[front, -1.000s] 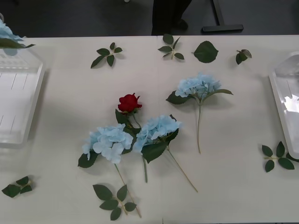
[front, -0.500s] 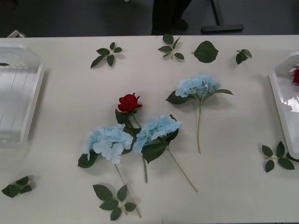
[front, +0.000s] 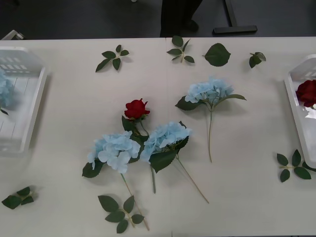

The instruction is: Place the red flowers into the right box and the blue flowers into the left box. If a person shows an open palm, hand one flower to the person first, then continue sorting.

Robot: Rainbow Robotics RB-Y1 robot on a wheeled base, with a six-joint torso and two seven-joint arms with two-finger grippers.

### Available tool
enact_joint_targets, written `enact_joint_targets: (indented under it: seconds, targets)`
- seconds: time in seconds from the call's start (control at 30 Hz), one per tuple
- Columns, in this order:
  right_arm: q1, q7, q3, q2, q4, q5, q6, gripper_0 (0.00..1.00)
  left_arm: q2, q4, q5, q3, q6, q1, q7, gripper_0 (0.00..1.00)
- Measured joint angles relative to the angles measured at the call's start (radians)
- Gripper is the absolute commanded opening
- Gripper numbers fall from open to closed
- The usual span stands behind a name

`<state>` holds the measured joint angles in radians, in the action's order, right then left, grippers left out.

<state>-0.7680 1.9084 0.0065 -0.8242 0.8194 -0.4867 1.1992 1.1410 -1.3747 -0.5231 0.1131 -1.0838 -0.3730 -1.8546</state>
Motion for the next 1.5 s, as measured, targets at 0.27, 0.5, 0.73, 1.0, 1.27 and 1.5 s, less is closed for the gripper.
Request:
enact_joint_targets:
  seconds: [0.27,0.5,0.73,1.0,1.27,1.5]
  targets:
    - [-0.001,0.073,-0.006,-0.021,0.208,-0.213,0.284,0.94,0.000,-0.042,-0.255,0.000,-0.026,-0.001,0.000,1.00]
    - [-0.001,-0.130,0.011,-0.017,0.451,-0.373,0.483,0.96,0.001,-0.257,-0.425,-0.029,-0.124,0.033,0.073,1.00]
    - [-0.001,-0.583,0.189,0.006,0.733,-0.397,0.537,0.98,0.001,-0.672,-0.452,-0.157,-0.224,0.237,0.475,1.00]
    - [-0.001,-0.920,0.469,0.129,0.899,-0.232,0.482,1.00,-0.056,-0.923,-0.441,-0.165,-0.248,0.431,0.712,1.00]
    - [-0.001,-1.039,0.513,0.324,0.832,-0.046,0.412,1.00,-0.138,-1.043,-0.268,-0.019,-0.246,0.466,0.835,1.00]
    - [-0.001,-1.039,0.531,0.390,0.687,0.020,0.296,1.00,-0.172,-1.079,-0.085,0.162,-0.210,0.466,1.033,1.00]
